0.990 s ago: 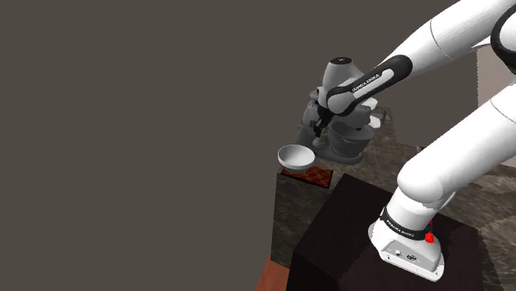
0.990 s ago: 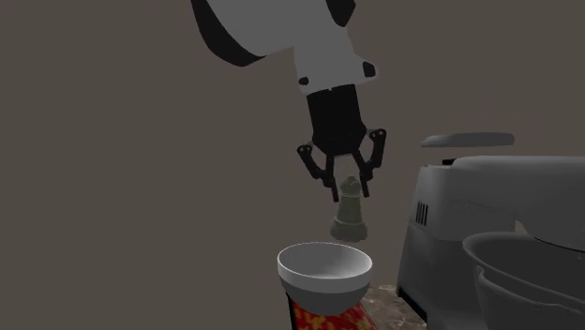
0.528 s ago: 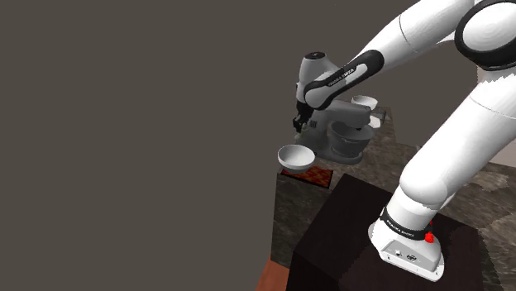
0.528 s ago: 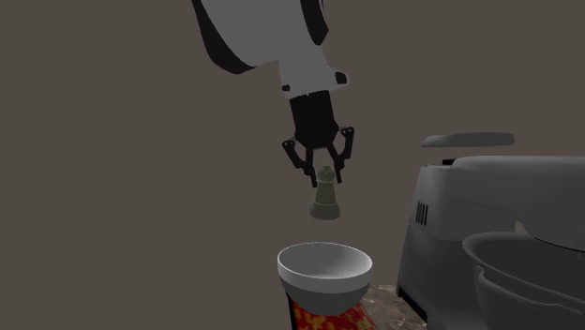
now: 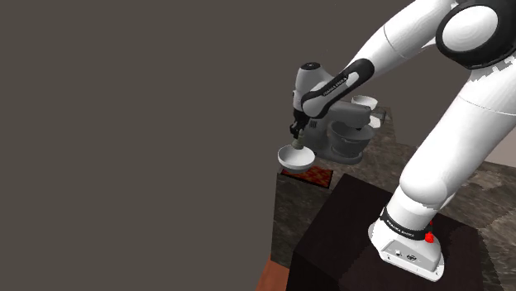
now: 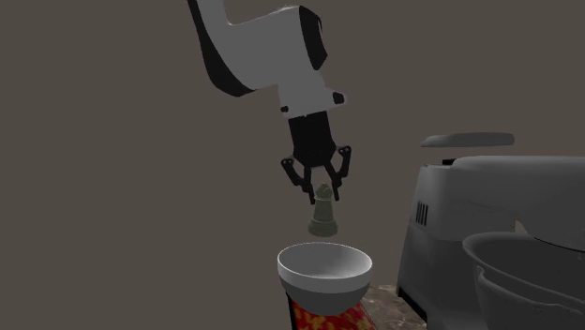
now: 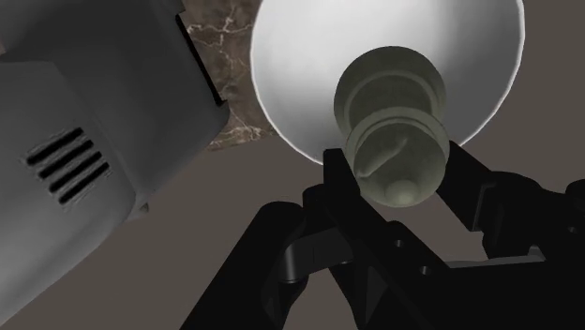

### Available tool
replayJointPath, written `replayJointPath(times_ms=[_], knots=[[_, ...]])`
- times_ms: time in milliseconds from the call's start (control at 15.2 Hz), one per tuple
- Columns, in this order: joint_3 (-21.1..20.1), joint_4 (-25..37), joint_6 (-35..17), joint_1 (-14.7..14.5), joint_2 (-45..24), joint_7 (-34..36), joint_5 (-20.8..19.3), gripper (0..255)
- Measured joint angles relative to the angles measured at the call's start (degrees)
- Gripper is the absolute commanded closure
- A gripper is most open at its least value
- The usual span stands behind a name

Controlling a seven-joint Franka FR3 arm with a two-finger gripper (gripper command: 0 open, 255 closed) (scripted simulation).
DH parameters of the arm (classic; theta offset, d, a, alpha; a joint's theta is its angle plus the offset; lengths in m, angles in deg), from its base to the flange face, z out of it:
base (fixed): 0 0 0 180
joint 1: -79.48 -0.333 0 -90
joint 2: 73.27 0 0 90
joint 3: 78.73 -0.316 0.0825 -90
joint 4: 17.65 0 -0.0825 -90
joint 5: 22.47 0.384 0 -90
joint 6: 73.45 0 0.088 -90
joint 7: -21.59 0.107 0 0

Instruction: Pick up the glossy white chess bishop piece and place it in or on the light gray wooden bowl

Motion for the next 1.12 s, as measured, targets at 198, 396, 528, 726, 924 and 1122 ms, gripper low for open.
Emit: replayJointPath(times_ms=[198,396,528,726,924,1122], knots=[[0.10,-0.46,-2.47,0.22,-2.06,0.92,-0.95,255],[0.20,-0.84,-4.76,0.39,-4.01,2.00,-2.04,255],[0.29,-1.19,-6.29,0.47,-5.23,2.82,-2.85,255],[0.46,-1.56,-8.09,0.57,-6.71,3.79,-3.89,255],[0.47,-1.53,-8.26,0.57,-6.89,3.89,-3.98,255],[0.47,-1.53,-8.28,0.57,-6.90,3.90,-3.99,0]])
